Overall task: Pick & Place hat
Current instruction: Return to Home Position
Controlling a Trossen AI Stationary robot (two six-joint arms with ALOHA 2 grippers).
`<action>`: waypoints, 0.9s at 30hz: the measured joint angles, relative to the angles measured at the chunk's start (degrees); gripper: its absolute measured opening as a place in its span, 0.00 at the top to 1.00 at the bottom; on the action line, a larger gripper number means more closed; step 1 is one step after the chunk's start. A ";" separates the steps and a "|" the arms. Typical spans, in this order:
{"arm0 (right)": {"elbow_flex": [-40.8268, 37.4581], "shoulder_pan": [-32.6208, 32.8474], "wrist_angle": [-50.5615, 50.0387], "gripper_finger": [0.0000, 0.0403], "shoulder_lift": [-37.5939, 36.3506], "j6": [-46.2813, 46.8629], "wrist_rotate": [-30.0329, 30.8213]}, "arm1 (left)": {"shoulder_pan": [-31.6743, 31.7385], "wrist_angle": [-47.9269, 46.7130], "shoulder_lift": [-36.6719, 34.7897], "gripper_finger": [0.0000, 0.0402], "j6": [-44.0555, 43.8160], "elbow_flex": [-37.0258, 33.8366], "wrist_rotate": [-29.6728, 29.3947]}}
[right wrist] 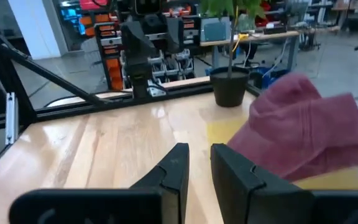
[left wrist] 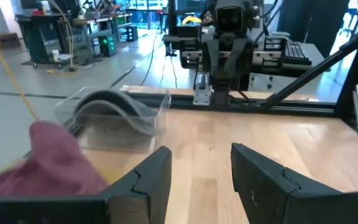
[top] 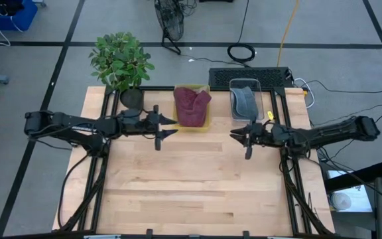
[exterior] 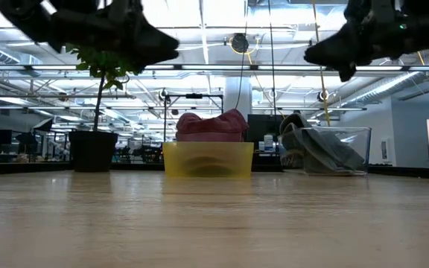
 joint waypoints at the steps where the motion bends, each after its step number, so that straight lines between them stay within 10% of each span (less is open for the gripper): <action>1: -0.70 0.03 -0.62 0.87 -1.17 0.80 -0.03 | -0.01 0.07 -1.41 0.58 -0.77 -1.38 -0.11; 12: -18.35 1.11 17.32 0.87 -11.81 1.87 0.33 | -0.74 1.20 -21.93 0.58 -3.78 -18.16 -1.21; 27: -18.79 1.14 9.71 0.87 -14.85 -1.65 1.78 | -1.03 7.87 -28.67 0.58 -5.95 -30.05 0.48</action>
